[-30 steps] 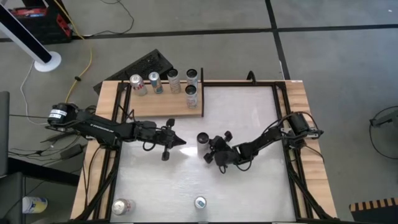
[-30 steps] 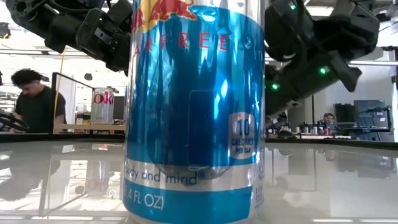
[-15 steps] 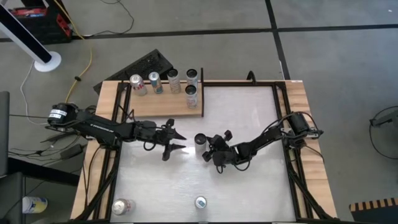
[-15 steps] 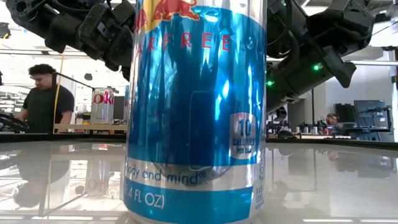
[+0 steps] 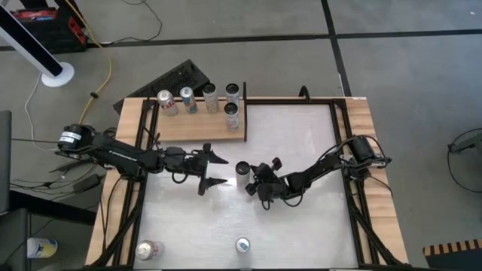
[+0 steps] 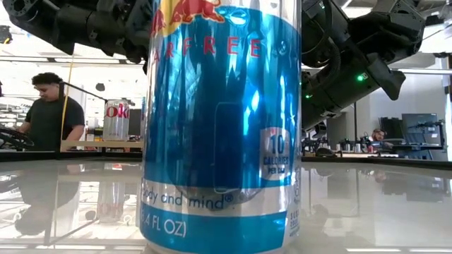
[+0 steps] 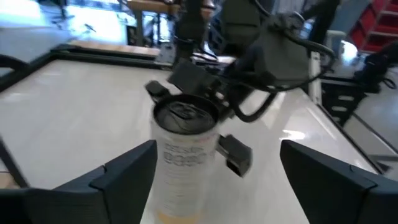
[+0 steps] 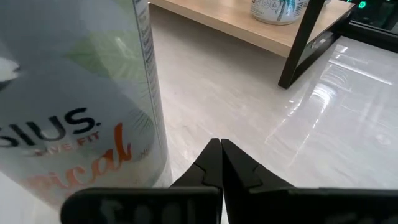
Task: Place canned beverage on shelf
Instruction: Put the tropical vibe celsius soda can aligned with the other tropical vibe celsius soda can on the shelf
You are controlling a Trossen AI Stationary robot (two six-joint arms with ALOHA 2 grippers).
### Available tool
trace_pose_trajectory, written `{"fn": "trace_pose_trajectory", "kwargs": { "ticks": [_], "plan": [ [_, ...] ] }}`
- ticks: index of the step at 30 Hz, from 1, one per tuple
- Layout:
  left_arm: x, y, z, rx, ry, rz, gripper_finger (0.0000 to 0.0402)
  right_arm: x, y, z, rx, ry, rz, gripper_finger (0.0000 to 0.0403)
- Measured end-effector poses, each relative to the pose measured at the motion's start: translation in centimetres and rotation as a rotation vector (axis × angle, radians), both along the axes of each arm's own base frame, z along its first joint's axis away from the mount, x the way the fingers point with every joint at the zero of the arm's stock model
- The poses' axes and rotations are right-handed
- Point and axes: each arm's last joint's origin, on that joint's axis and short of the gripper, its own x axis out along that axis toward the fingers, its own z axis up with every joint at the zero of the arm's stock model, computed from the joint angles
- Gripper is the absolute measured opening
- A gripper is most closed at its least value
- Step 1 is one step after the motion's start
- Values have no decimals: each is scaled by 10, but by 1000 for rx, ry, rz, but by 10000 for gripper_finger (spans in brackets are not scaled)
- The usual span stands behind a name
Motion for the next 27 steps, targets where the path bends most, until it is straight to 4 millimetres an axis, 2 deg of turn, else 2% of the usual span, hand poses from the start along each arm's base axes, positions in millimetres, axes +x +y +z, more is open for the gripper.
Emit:
{"fn": "trace_pose_trajectory", "kwargs": {
  "ticks": [7, 15, 21, 27],
  "plan": [
    [9, -11, 13, 96, -48, -52, 328, 0, -3, 0, -2, 7, -7, 20],
    [37, -21, 21, 190, -26, -35, 328, -1, -4, -2, -8, 30, -9, 21],
    [47, -22, 17, 170, 56, -34, 328, -2, -4, -3, -11, 44, -7, 21],
    [47, -20, 14, 185, 117, 1, 328, -6, 4, -6, -22, 108, 41, 22]
  ]
}}
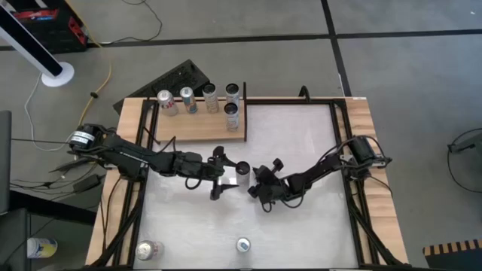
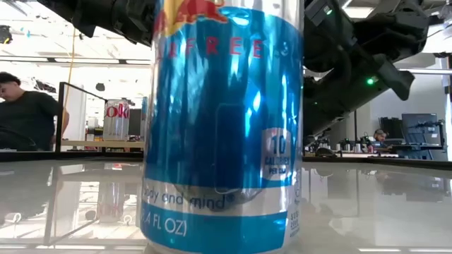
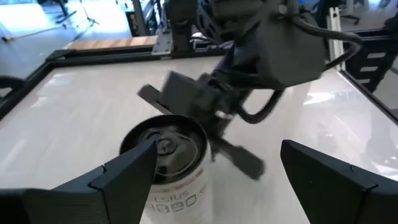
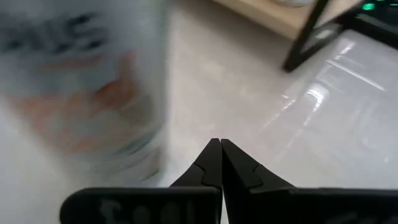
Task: Place canned beverage on shelf
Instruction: Put the tropical vibe celsius soda can aligned with the other tropical vibe celsius soda can on the shelf
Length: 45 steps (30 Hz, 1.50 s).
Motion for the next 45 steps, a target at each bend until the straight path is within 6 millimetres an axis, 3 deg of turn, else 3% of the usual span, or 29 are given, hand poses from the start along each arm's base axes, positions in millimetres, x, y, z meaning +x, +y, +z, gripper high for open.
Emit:
{"fn": "trace_pose_trajectory", "kwargs": {
  "ticks": [19, 23, 28, 33, 37, 45],
  "plan": [
    [-1, 2, -1, 29, 13, 60, 328, -4, 37, -2, 34, 177, 453, 22],
    [-1, 2, -1, 32, 15, 72, 328, -11, 35, -4, -31, 213, 332, 22],
    [-1, 3, -1, 32, 18, 73, 328, -18, 14, -8, -32, 221, 101, 21],
    [-1, 3, -2, 34, 26, 74, 328, -14, -2, -5, -58, 78, -98, 21],
    [-1, 4, -3, 41, 33, 104, 328, -8, -1, 0, -90, 46, -68, 21],
    [-2, 5, -3, -12, 35, 152, 328, -4, 23, 9, -178, 49, 89, 21]
  ]
}}
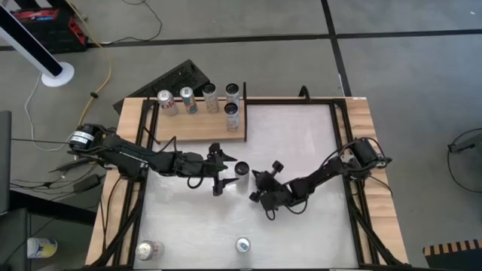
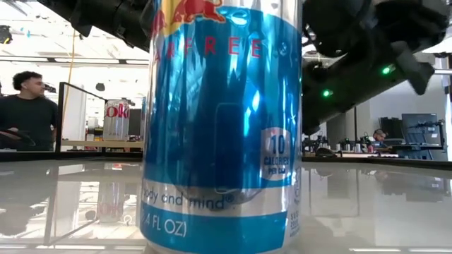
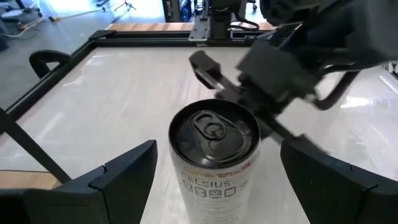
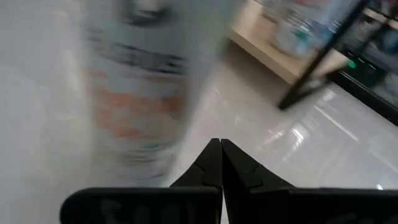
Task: Place canned beverage on shelf
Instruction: Put the tropical vibe celsius soda can aligned with the other tropical vibe celsius soda can on the shelf
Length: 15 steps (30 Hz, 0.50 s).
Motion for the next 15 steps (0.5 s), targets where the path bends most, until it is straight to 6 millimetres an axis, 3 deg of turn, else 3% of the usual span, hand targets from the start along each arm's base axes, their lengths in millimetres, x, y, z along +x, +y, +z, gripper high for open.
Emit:
{"fn": "trace_pose_trajectory", "kwargs": {
  "ticks": [6, 15],
  "plan": [
    [0, 1, 0, -10, 2, 3, 328, 3, 16, 7, -5, -9, 151, 21],
    [0, 1, -2, -17, 20, -4, 328, 6, 22, 7, 28, 52, 340, 21]
  ]
}}
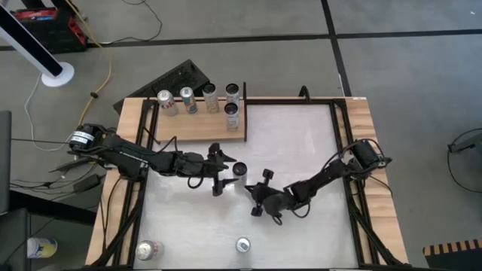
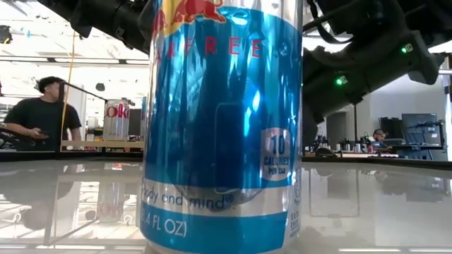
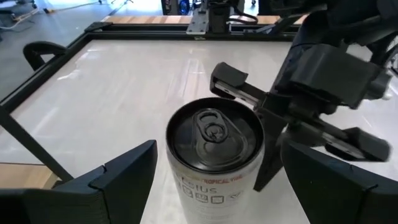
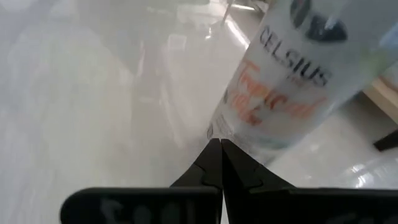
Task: Place canned beverage on shelf
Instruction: Put the tropical vibe celsius soda can aligned with the other tropical vibe celsius soda can on the shelf
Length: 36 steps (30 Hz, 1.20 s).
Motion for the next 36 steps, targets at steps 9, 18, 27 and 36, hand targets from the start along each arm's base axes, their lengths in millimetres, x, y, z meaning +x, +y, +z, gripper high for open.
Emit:
{"fn": "trace_pose_trajectory", "kwargs": {
  "ticks": [9, 18, 27, 36],
  "plan": [
    [0, 0, 0, -12, 2, -10, 328, -9, -10, 2, -35, -2, -217, 21],
    [1, 5, -1, -32, -5, 27, 328, -2, -21, 7, 30, -81, -274, 21],
    [1, 5, -1, -34, -4, 25, 328, 2, -5, 10, 73, -15, 31, 21],
    [1, 6, -2, -33, 4, 25, 328, -6, -13, 2, 30, 36, -135, 22]
  ]
}}
